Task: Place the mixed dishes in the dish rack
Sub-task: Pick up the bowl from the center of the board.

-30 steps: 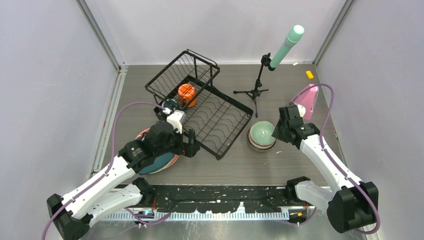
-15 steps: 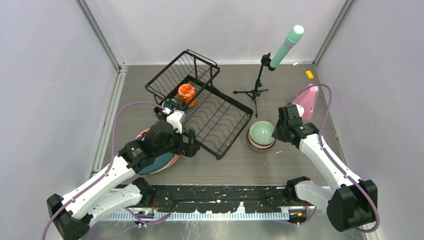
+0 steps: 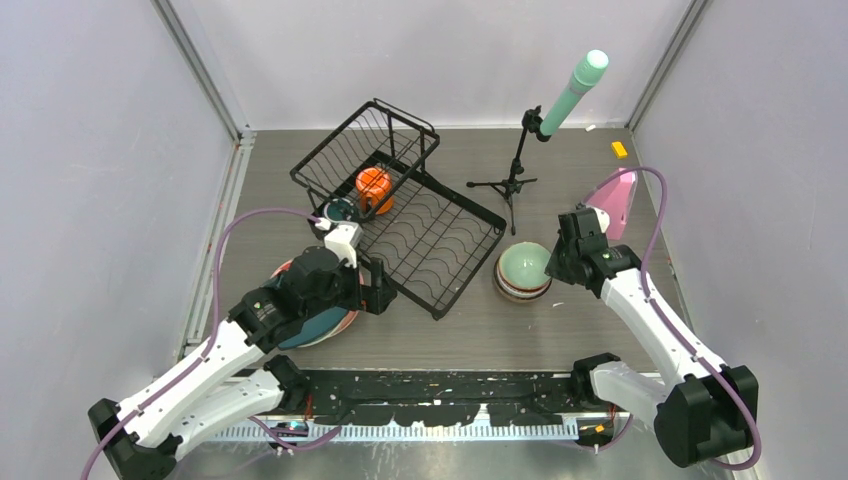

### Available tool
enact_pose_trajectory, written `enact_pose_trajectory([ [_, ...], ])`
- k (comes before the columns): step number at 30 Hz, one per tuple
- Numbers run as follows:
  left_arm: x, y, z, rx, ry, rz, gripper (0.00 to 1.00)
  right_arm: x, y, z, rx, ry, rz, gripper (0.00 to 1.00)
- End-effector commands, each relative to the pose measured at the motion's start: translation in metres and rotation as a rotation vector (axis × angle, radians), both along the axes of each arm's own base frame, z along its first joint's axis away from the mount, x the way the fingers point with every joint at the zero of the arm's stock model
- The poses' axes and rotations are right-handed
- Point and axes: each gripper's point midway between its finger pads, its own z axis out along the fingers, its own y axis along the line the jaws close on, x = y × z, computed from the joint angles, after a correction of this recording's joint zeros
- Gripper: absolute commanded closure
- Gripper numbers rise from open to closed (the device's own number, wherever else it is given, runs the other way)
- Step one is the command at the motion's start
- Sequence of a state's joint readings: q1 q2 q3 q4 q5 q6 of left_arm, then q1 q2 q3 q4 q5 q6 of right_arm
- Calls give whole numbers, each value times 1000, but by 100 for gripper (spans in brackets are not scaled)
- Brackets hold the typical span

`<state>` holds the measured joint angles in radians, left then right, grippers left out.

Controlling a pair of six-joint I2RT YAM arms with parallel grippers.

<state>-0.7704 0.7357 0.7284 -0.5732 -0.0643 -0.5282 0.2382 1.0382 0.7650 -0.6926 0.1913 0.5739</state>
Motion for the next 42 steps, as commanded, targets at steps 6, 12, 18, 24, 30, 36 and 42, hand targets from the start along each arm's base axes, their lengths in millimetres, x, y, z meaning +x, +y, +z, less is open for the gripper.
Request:
enact_pose_trajectory([
  [6,12,-6,15,-62,-42,47,0,19,5,51,66,-184,-21,100],
  [12,15,-9,20,-116,-41,80,0,21,4,72,80,-254,-29,100],
  [18,13,-21,25,-193,-41,54,0,20,8,74,102,-255,-25,100],
  [24,12,-33,28,-242,-31,22,0,21,23,91,196,-313,9,100],
  [30,18,-42,22,-234,43,42,8,20,49,115,317,-389,115,100],
  [36,15,-75,30,-205,90,-80,10,22,63,124,361,-397,192,100],
  [42,14,-98,33,-186,76,-124,10,21,80,123,365,-383,270,100],
])
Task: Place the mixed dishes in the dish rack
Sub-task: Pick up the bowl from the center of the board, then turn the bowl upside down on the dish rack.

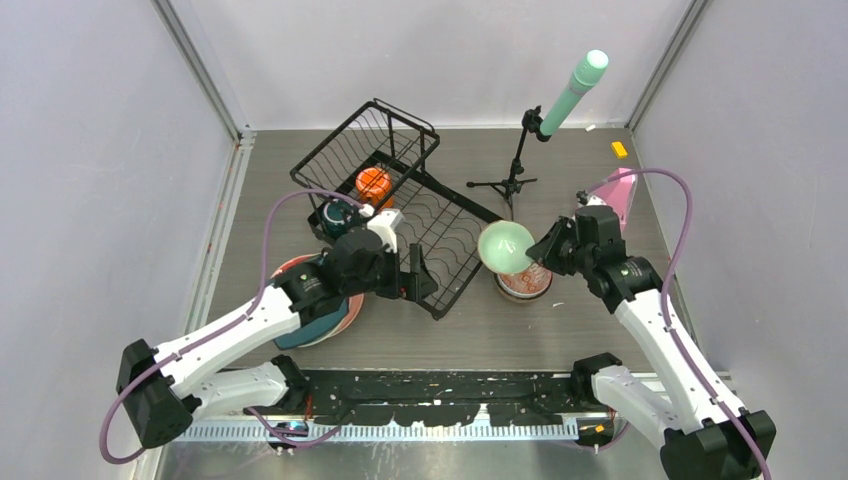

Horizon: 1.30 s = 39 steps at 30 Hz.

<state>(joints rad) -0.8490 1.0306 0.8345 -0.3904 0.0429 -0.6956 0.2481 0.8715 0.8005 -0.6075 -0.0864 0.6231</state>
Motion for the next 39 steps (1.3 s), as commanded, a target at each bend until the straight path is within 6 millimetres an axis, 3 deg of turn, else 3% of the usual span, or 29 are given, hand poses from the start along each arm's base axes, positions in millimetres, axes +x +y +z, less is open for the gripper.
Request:
enact_pose_trajectory([
  [1,5,-21,31,-64,-74,-39,10,16,26,53,66,-170,99,100],
  [8,26,-26,46,-58,-104,39,12,12,55,52,13,-178,193,100],
  [14,35,-39,39,-18,-21,60,14,10,78,51,-29,-168,254,100],
  [25,44,-49,8,102,58,62,29,9,93,56,-85,-193,283,100],
  [34,48,-57,11,86,50,46,45,8,106,56,-111,-186,332,100],
  [39,43,-51,5,88,59,48,61,5,113,58,-105,-193,356,100],
])
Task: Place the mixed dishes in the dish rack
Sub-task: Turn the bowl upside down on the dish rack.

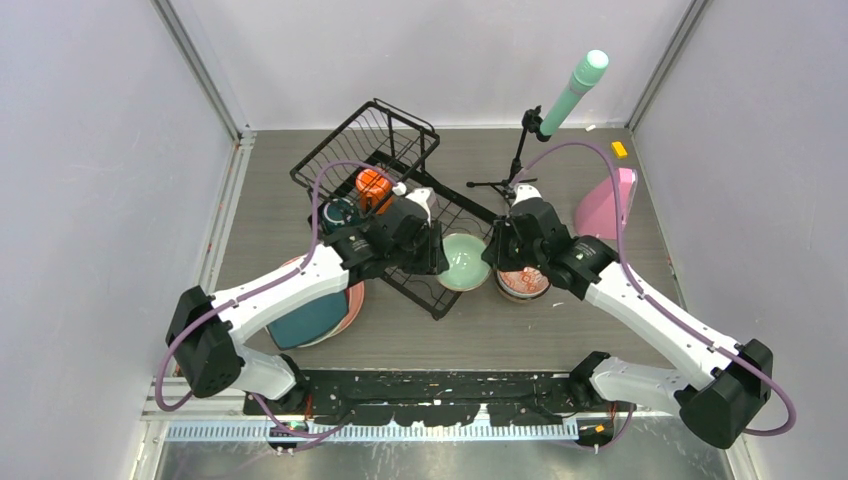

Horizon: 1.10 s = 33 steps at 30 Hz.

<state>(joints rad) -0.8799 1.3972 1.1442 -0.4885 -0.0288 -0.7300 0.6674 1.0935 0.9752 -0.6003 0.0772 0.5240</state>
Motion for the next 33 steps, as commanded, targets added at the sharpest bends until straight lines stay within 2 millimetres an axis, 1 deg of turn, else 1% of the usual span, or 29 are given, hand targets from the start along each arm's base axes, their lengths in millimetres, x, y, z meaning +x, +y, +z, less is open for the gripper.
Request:
enact_pose_trajectory([
  [1,0,-1,14,-44,-35,6,62,12,20,48,108,-127,26,100],
  [4,-1,1,12,-46,-36,11,71,10,28,51,142,-133,55,100],
  [5,-1,2,12,-46,-37,11,75,7,31,50,151,-128,67,100],
  [7,-1,3,11,-40,-40,8,88,7,34,50,156,-127,79,100],
  [9,-2,4,10,-33,-42,5,96,8,36,49,152,-126,87,100],
  [11,-2,5,9,-28,-43,8,100,8,38,49,148,-123,93,100],
  [14,-1,7,9,-23,-50,13,100,9,40,49,148,-124,95,100],
  [16,-1,8,9,-23,-54,12,100,5,45,50,171,-111,122,98],
  [18,-2,9,10,-31,-62,10,100,5,47,48,177,-107,124,94],
  [19,-2,9,11,-37,-67,9,100,5,47,48,181,-106,122,90],
  [22,-3,10,16,-68,-90,5,100,6,49,46,193,-97,116,83],
  [23,-3,11,19,-85,-97,4,100,7,50,46,198,-98,113,78],
  [24,-2,12,21,-99,-106,3,100,7,51,45,205,-90,105,75],
  [25,-2,13,23,-111,-111,1,100,7,54,45,221,-83,101,68],
  [26,-1,14,26,-128,-123,-4,100,7,55,45,231,-79,98,58],
  [27,0,17,27,-138,-131,-1,100,7,59,46,252,-67,102,54],
  [28,-4,17,29,-165,-122,-22,100,7,62,47,269,-68,106,45],
  [29,-3,18,31,-181,-123,-24,100,5,66,48,293,-50,119,41],
  [30,-3,20,31,-200,-116,-31,100,3,69,48,306,-43,126,35],
  [32,-3,24,38,-251,-114,-43,100,0,76,50,345,-27,150,30],
  [33,-5,25,41,-277,-109,-61,100,-1,79,52,365,-18,159,29],
])
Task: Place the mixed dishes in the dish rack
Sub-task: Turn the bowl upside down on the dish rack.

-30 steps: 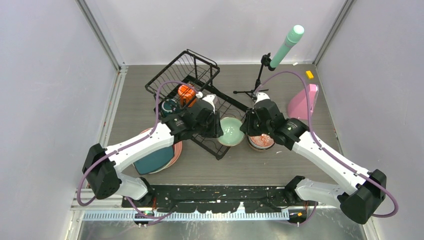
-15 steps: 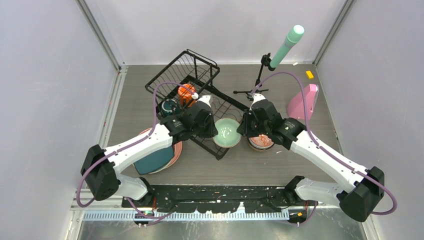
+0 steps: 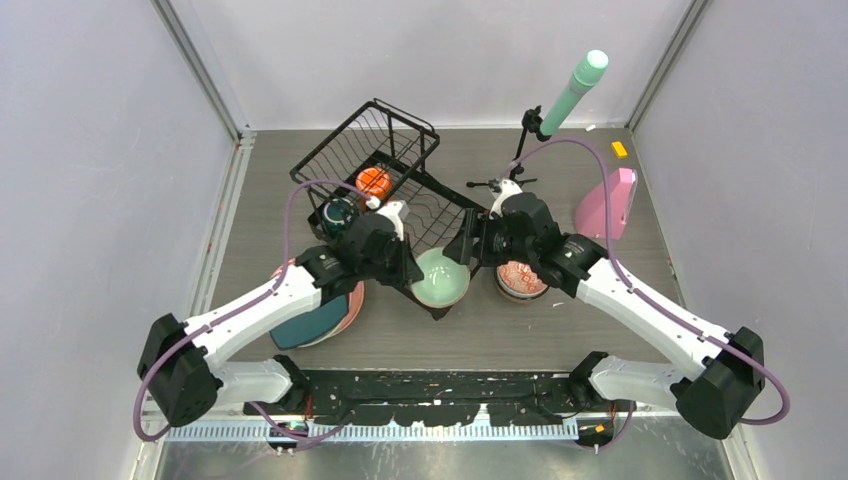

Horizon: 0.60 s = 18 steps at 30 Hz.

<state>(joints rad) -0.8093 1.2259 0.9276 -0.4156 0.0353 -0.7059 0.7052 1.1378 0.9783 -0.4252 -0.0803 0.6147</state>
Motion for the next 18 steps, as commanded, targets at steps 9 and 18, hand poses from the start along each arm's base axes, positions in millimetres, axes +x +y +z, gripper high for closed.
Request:
enact_pose_trajectory([
  [9,7,-4,80,-386,-117,-137,100,-6,29,54,335,23,90,21],
  [18,12,2,113,-549,-156,-196,100,-8,14,81,550,78,109,18],
])
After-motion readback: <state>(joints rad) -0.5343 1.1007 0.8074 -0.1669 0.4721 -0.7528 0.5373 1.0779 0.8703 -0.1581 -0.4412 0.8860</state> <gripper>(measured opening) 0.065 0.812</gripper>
